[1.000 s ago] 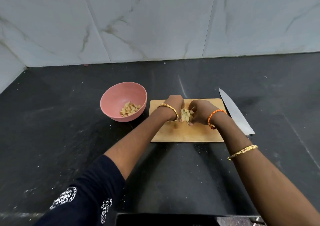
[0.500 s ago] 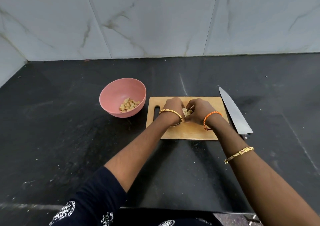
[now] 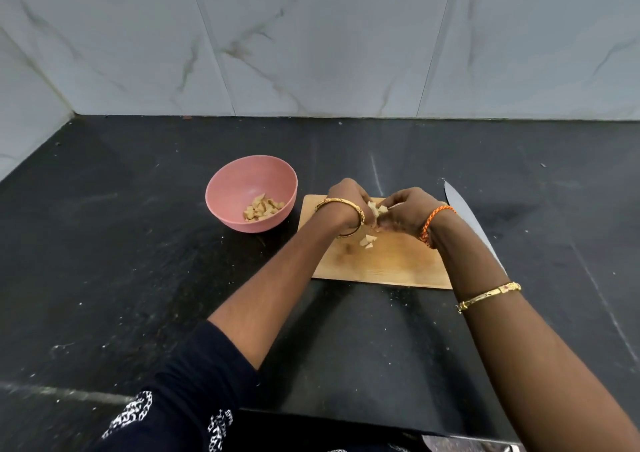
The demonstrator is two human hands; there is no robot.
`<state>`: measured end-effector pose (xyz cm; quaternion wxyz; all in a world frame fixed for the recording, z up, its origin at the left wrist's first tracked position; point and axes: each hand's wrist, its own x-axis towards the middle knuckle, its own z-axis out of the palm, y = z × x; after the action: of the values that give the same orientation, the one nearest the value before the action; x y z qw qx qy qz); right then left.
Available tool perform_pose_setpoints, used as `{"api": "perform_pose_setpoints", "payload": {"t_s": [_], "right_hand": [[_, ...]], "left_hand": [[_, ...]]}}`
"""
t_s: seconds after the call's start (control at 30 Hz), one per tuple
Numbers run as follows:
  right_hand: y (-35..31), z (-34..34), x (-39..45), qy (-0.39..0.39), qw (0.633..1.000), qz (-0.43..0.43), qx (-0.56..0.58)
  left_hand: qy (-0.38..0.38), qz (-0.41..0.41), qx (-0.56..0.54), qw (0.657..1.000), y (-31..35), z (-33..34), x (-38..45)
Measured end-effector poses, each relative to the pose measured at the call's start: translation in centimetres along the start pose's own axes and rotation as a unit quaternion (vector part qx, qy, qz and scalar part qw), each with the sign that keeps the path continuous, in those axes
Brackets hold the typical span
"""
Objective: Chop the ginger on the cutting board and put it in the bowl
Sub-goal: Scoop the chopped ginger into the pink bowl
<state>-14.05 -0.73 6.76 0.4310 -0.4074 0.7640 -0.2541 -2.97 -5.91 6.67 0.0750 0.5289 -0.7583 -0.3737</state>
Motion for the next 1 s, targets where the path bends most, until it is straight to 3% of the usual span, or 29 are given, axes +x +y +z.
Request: {"api": "perform_pose_setpoints", "payload": {"t_s": [0.13,0.27,0.5,0.7,0.83,1.0], "right_hand": [[-2.8,-0.4,0.3,-0.011,0.999,-0.029,0.014],[-7.7,0.6,0.6,-0.014,0.993,-0.118,-0.021],[-14.5,8.4,3.8,-0.050,0.985,-0.150,-0.065],[-15.2,10.3,5.2,-0.083,0.981,-0.152,-0.087],[-14.5,10.1,5.6,-0.043,0.980,-0.188,-0.053],[-13.1,8.8,5.7,-0.046,0.983,-0.176,-0.015]], "left_hand": [[0.042,0.005,-0.003,0.999,0.2,-2.3,0.2],[0.119,-0.005,-0.008,0.993,-0.6,-7.1,-0.4],[0.165,-0.118,0.021,0.979,-5.4,-13.5,-1.1],[0.198,-0.117,0.019,0.973,-7.2,-13.3,-1.0],[0.256,-0.121,-0.016,0.959,-7.7,-12.6,-0.9],[0.210,-0.164,-0.052,0.963,-8.0,-12.2,-0.8]]}}
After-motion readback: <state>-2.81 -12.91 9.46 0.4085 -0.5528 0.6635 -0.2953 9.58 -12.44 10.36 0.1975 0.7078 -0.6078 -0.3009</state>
